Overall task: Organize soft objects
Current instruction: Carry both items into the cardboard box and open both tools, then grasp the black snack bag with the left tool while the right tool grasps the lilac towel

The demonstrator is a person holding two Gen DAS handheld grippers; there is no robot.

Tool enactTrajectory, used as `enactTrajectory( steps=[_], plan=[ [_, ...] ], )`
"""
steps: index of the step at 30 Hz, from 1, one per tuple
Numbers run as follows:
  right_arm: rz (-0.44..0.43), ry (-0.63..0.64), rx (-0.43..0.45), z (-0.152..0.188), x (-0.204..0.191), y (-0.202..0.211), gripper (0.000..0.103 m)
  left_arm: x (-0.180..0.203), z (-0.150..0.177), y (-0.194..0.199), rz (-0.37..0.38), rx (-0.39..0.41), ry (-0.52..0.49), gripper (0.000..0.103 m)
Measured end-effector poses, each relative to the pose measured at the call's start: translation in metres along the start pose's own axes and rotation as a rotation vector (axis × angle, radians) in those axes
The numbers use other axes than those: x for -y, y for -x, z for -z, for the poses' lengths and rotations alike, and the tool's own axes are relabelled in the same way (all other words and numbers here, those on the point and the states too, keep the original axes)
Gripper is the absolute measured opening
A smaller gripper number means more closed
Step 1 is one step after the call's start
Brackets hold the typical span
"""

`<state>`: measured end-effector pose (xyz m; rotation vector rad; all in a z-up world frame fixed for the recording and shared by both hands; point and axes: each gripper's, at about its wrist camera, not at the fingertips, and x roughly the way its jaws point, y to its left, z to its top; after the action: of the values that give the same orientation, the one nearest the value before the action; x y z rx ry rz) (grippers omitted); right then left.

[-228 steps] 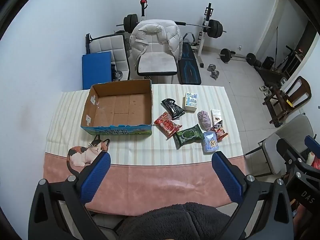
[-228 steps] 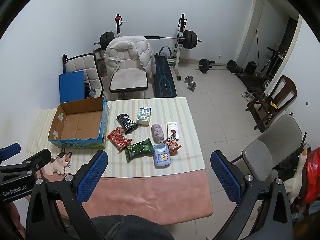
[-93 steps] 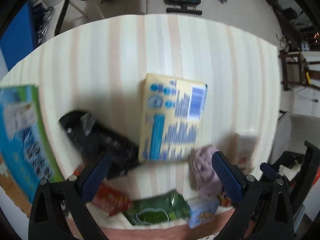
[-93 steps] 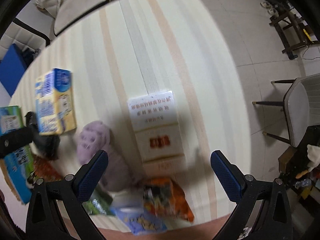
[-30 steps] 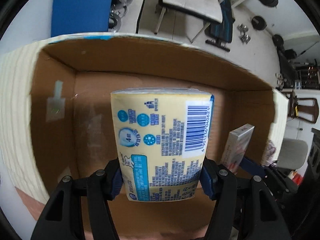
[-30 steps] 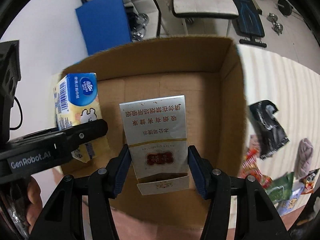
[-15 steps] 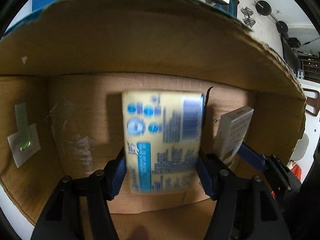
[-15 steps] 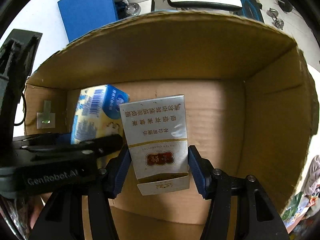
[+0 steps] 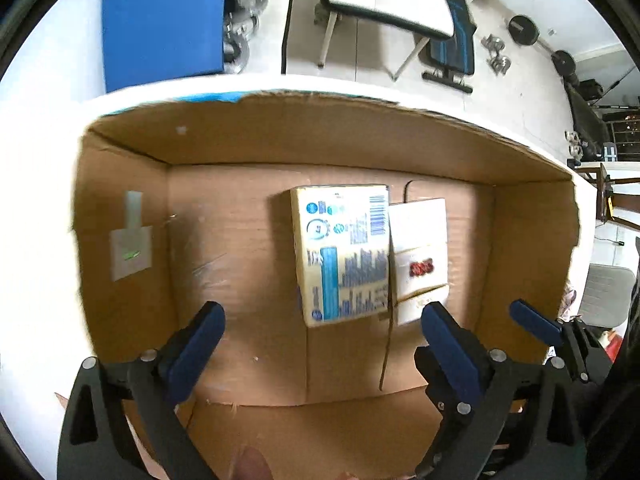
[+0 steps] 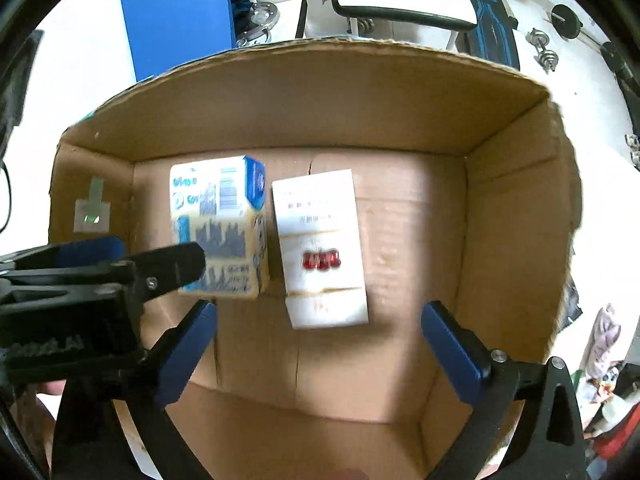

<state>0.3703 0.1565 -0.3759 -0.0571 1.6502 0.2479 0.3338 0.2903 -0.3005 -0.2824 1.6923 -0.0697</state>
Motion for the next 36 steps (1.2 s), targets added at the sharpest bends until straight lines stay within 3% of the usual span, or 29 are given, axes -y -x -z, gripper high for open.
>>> enactTrajectory(
  steps=[7,8,18,26,30,33,36],
  plan=[
    [0.034,0.008,0.046,0.029,-0.004,0.029,0.103,-0.007,0.026,0.029,-0.06,0.122,0.004,0.101],
    [0.037,0.01,0.053,0.028,0.008,0.048,0.103,-0.006,0.03,0.033,-0.07,0.137,0.002,0.101],
    [0.073,0.034,0.188,0.082,0.01,0.11,0.103,0.03,0.077,0.057,-0.125,0.3,-0.015,0.101],
    [0.001,0.046,0.256,0.12,0.019,0.148,0.103,0.051,0.118,0.087,-0.147,0.363,0.008,0.101],
    [-0.07,0.031,0.292,0.134,0.039,0.169,0.103,0.082,0.13,0.11,-0.151,0.41,0.007,0.101],
    [-0.094,0.008,0.338,0.143,0.069,0.189,0.103,0.12,0.131,0.117,-0.104,0.44,-0.014,0.101],
    [-0.067,-0.027,0.356,0.152,0.114,0.205,0.103,0.163,0.123,0.109,-0.043,0.415,-0.057,0.101]
  ],
)
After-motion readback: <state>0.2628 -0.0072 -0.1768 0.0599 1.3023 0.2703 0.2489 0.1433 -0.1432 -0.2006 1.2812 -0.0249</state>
